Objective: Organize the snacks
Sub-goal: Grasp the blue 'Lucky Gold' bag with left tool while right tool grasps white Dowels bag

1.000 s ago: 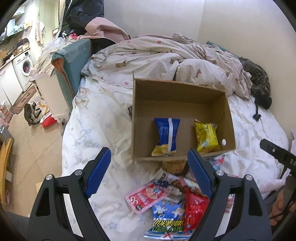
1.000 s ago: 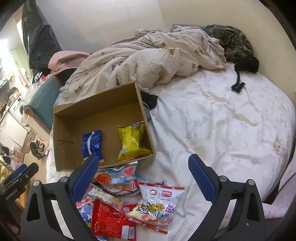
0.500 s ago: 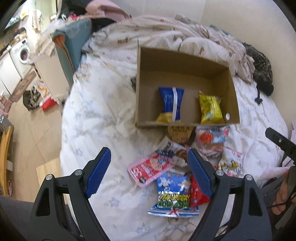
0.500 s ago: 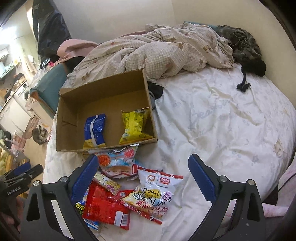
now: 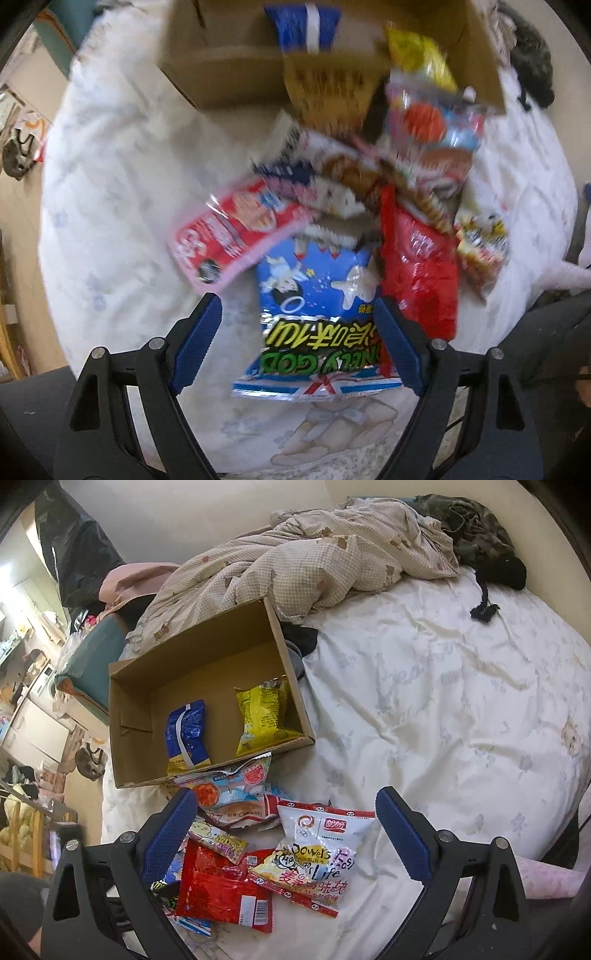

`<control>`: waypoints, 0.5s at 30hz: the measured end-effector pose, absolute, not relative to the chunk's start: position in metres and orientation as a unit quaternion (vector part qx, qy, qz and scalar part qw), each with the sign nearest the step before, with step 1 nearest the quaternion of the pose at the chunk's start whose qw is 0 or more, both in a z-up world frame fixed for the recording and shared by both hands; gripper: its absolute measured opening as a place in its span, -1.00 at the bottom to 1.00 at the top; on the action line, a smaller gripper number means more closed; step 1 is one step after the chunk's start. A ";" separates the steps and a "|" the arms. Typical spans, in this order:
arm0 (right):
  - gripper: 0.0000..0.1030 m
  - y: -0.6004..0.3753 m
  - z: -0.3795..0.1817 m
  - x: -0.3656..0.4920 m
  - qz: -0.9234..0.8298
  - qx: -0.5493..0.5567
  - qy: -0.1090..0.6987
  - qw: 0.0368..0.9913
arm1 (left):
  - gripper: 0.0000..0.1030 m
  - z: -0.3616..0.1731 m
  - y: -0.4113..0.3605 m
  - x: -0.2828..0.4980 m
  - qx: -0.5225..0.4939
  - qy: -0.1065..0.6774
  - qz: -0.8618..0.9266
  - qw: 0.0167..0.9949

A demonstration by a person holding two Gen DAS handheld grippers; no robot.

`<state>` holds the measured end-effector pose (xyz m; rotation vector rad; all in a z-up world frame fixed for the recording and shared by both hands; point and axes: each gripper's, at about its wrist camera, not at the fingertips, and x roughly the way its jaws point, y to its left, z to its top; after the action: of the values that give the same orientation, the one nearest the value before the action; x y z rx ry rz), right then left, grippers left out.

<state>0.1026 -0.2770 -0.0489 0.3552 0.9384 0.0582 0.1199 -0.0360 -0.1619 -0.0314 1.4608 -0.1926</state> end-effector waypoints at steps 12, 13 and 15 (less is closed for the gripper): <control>0.93 -0.280 -0.054 0.106 0.024 0.178 0.458 0.871 | 0.37 -0.188 -0.075 0.115 0.014 0.679 -0.115 0.725; 0.93 -0.280 -0.055 0.106 0.024 0.179 0.459 0.870 | 0.34 -0.187 -0.074 0.114 0.009 0.679 -0.116 0.725; 0.93 -0.281 -0.055 0.107 0.024 0.183 0.460 0.869 | 0.18 -0.184 -0.071 0.113 0.000 0.680 -0.123 0.723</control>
<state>0.1069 -0.2808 -0.0555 0.3823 0.9614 0.0509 0.1133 -0.0711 -0.1836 0.0007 1.5011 -0.2716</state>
